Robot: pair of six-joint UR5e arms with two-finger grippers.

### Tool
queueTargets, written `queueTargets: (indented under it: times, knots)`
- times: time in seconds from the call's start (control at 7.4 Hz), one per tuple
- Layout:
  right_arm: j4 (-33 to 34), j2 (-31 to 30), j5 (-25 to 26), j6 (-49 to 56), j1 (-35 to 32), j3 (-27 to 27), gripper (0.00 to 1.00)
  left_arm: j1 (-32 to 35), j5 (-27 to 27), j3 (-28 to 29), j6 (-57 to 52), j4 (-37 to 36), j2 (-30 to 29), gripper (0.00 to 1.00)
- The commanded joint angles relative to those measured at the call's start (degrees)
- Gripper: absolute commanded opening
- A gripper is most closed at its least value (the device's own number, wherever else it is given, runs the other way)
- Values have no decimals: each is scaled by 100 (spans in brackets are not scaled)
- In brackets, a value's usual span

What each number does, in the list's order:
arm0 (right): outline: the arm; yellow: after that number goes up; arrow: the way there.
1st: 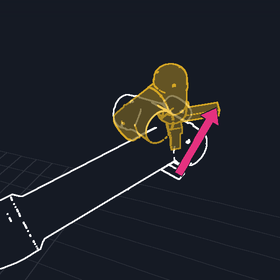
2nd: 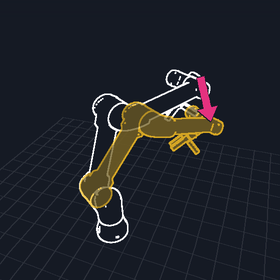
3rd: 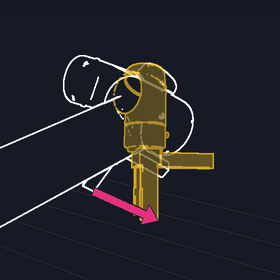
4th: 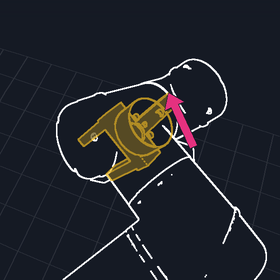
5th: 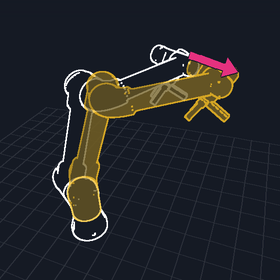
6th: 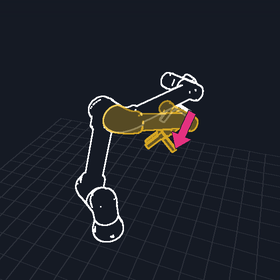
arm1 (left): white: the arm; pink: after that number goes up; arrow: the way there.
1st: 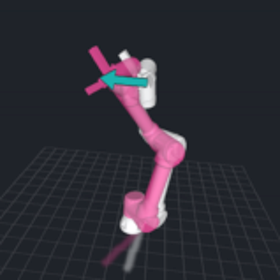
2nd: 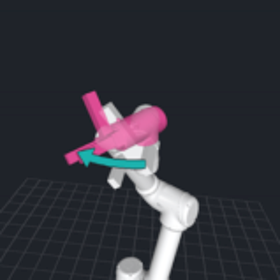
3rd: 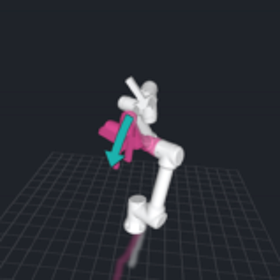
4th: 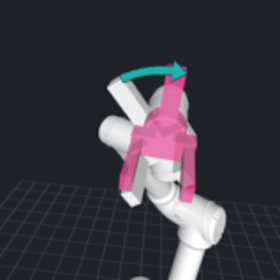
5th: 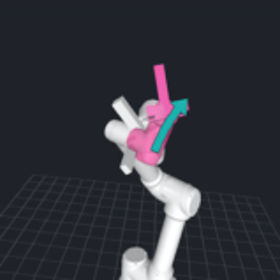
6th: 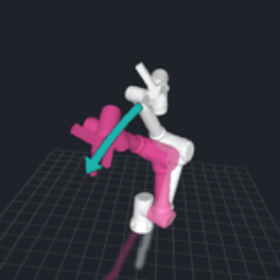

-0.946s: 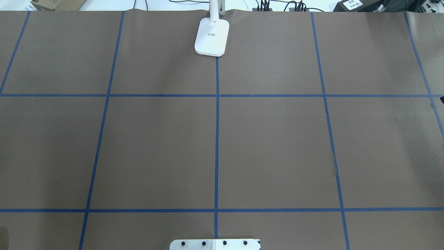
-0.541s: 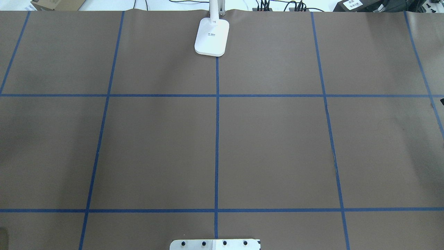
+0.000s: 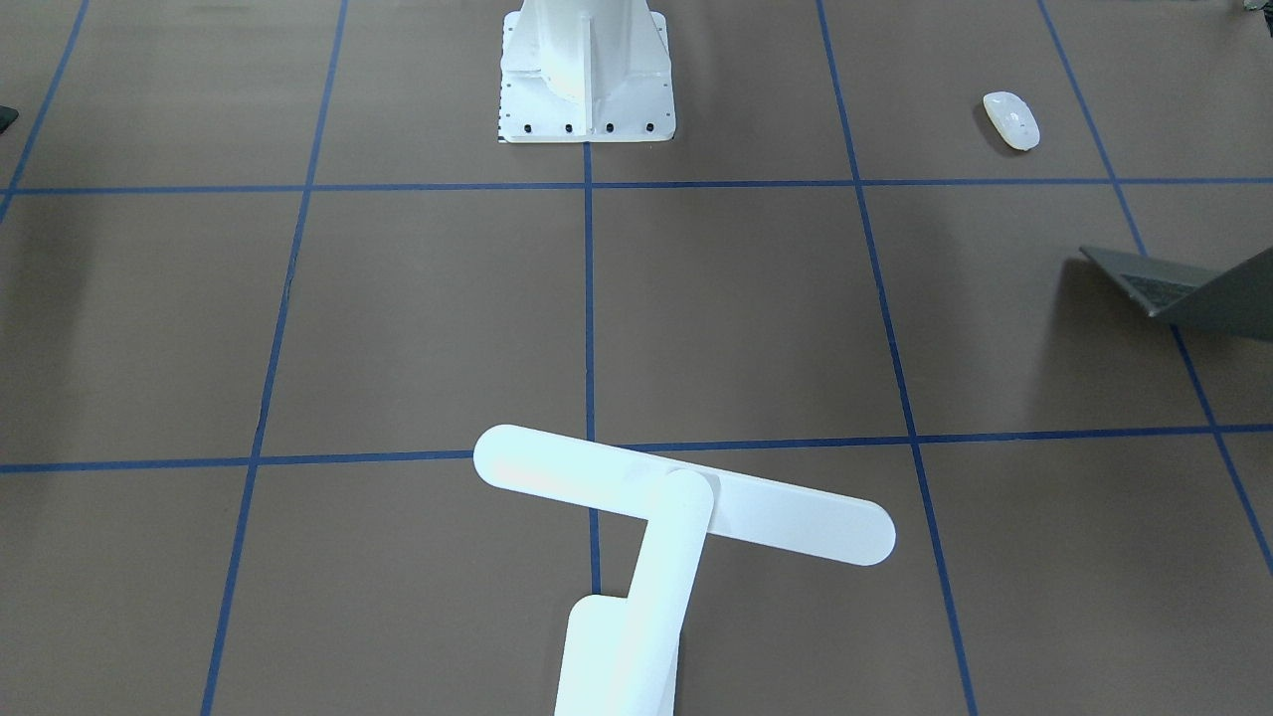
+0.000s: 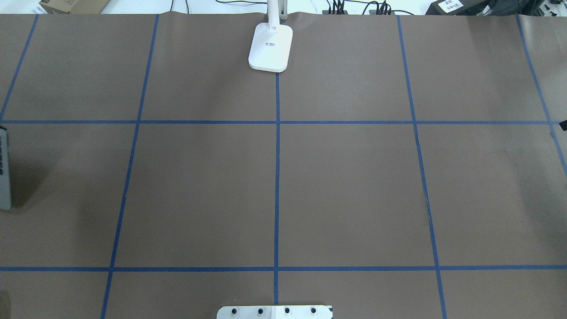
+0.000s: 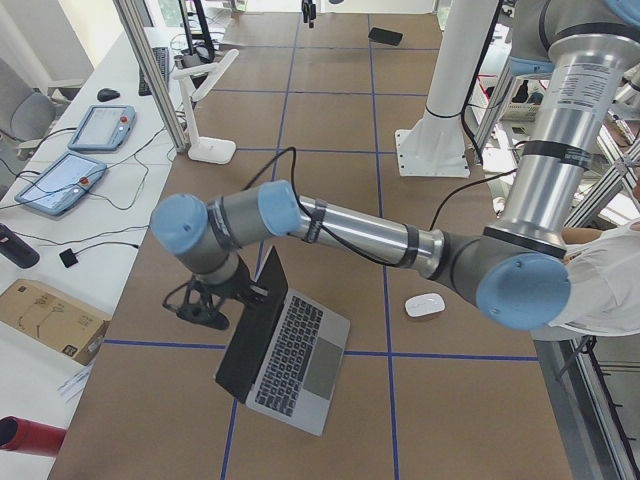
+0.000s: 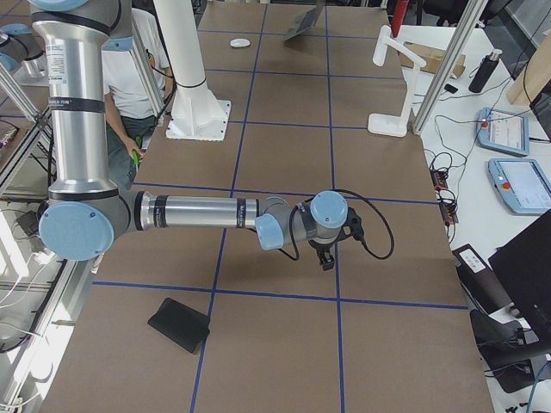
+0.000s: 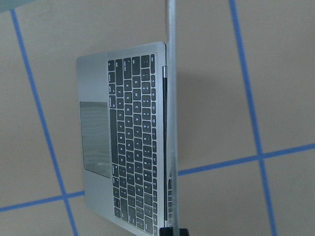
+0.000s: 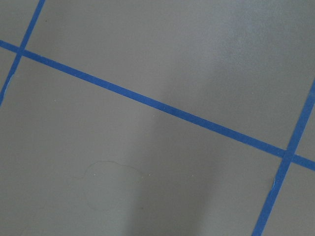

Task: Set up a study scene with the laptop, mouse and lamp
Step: 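Carry the open grey laptop with the left gripper onto the table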

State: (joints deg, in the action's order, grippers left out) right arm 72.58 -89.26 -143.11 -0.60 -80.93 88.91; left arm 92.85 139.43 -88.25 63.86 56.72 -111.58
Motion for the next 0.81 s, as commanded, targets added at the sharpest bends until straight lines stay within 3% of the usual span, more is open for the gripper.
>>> queueTargets:
  times: [0.0,0.27,0.68]
  knots:
    - [-16,171,107,-388,7,-102,99,-442,171,-112,1246,-3,-801,0]
    - [-33,417,152,-397,7,-540,99,-1046,384,-759,2641,-21,-1067,0]
    - [-25,453,152,-485,7,-638,99,-2144,331,-1947,4954,-3,-1233,0]
